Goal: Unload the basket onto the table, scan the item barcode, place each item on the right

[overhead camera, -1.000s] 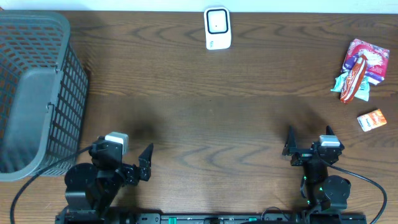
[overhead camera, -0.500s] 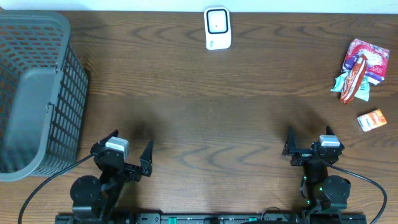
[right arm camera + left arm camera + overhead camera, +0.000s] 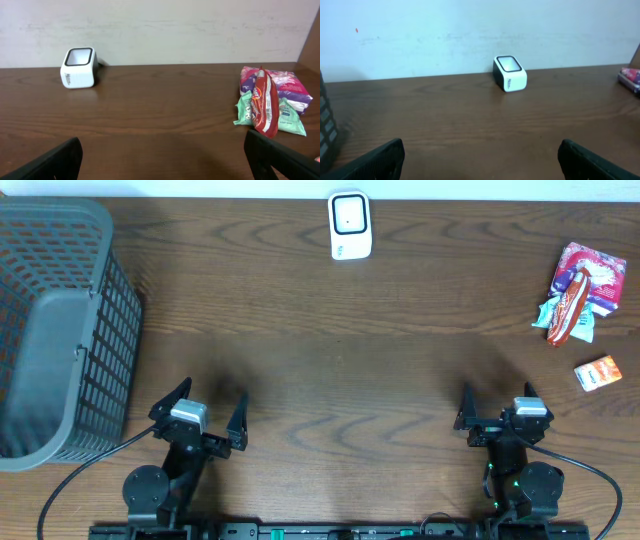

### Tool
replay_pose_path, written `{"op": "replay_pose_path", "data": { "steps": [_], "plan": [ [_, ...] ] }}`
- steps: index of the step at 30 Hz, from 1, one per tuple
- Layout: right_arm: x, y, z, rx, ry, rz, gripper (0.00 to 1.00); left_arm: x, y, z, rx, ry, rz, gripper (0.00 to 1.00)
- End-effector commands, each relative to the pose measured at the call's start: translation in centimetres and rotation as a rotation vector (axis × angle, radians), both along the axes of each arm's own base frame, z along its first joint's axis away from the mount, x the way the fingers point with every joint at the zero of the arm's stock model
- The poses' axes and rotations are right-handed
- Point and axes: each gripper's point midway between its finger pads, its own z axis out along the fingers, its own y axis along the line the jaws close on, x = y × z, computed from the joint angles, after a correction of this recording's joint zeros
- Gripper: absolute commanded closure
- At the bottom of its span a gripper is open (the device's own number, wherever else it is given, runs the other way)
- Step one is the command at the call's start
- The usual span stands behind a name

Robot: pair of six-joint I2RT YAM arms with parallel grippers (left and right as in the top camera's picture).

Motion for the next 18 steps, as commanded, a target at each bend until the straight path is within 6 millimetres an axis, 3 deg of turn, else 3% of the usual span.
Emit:
{"op": "replay_pose_path", "data": {
  "steps": [1, 18],
  "plan": [
    [0.0, -0.1, -0.1, -0.014, 0.0, -0.002, 0.01, 0.3, 0.2, -0.3, -0.025, -0.016, 0.01, 0.03],
    [0.0, -0.1, -0.1, -0.014, 0.0, -0.002, 0.01, 1.3, 2.3, 0.4, -0.124, -0.095, 0.136, 0.03]
  ]
}}
